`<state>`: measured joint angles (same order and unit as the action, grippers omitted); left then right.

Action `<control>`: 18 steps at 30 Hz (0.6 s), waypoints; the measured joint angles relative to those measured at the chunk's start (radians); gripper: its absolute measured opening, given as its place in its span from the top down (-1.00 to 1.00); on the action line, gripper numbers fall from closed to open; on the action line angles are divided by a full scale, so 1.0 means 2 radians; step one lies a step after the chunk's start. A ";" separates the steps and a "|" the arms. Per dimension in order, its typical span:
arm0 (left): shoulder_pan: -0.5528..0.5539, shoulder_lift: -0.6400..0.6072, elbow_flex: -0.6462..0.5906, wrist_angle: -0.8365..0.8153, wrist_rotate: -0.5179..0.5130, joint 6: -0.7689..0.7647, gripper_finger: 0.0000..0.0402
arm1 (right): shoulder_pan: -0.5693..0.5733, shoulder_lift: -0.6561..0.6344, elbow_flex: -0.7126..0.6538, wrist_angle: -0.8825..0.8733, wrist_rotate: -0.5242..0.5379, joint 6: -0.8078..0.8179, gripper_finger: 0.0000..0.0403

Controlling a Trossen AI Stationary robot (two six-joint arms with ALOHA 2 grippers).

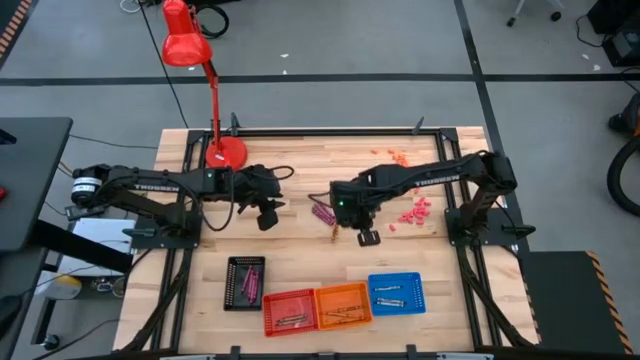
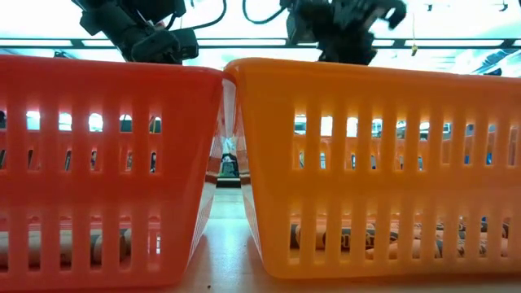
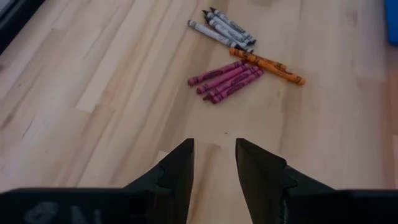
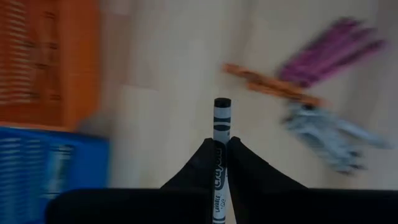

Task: Sort crayons
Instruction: Put the black crayon into the blue bin

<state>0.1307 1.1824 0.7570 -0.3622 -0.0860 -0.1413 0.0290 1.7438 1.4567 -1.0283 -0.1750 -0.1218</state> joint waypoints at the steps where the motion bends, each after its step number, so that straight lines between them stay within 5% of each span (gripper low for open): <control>1: 0.003 0.000 0.000 0.000 0.000 0.000 0.35 | 0.008 -0.001 0.000 0.000 -0.012 0.015 0.83; 7: 0.030 0.000 0.000 0.000 0.000 0.000 0.35 | 0.065 -0.001 -0.003 -0.004 -0.057 0.075 0.82; 18: 0.065 0.000 0.000 0.000 0.000 0.020 0.35 | 0.180 -0.001 -0.007 -0.017 -0.039 0.167 0.82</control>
<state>0.2602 1.1824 0.7570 -0.3618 -0.0862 -0.1009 0.3886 1.7424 1.4428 -1.0632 -0.2537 0.2113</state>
